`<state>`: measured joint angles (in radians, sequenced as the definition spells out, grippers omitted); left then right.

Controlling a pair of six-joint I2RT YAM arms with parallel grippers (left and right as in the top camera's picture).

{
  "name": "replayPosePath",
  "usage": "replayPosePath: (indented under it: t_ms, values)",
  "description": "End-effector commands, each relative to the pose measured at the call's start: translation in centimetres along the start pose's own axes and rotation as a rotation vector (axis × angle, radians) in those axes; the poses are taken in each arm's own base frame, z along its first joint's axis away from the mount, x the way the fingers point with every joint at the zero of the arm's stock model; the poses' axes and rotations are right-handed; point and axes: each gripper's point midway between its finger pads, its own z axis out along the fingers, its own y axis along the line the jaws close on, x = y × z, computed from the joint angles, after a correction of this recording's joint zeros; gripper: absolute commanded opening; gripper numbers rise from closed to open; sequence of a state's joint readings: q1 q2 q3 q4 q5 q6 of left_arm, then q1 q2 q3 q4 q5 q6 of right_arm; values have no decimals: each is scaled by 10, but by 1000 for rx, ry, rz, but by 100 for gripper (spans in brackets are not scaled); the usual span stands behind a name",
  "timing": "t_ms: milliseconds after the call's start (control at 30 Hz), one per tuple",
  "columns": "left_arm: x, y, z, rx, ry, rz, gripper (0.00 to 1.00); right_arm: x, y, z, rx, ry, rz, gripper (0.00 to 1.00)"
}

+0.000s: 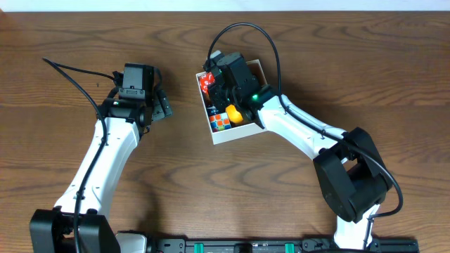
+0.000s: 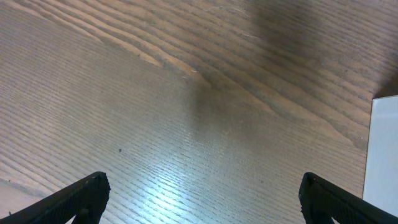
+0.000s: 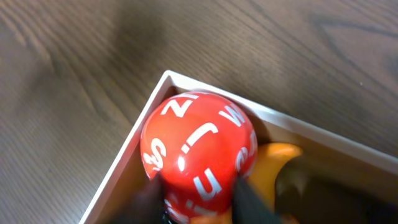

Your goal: Pack container

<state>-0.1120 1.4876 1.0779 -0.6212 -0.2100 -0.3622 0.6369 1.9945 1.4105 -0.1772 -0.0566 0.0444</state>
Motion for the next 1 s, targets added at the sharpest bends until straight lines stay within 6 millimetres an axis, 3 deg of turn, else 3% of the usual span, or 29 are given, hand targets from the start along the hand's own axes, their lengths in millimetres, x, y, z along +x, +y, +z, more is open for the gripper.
replayPosePath:
  t_ms: [0, 67, 300, 500, 633, 733, 967]
  values:
    - [-1, 3, 2, -16, 2, 8, 98, -1, 2, 0, -2, -6, -8, 10]
    - [-1, 3, 2, -16, 2, 8, 98, -4, 1, -3, 4, -13, -28, 1]
    - [-1, 3, 2, -16, 2, 8, 98, -23, -10, -25, 76, -57, -56, 1]
    - [-1, 3, 2, -16, 2, 8, 98, -45, -37, -74, 240, -98, -44, 1]
    - [-1, 3, 2, -16, 1, 7, 98, -45, -44, -99, 253, -80, -34, 1]
    - [-1, 3, 2, -16, 1, 7, 98, -32, -45, -100, 254, -26, -34, 1]
    - [-1, 3, 2, -16, 1, 7, 98, 8, -42, -72, 223, 115, -37, 1]
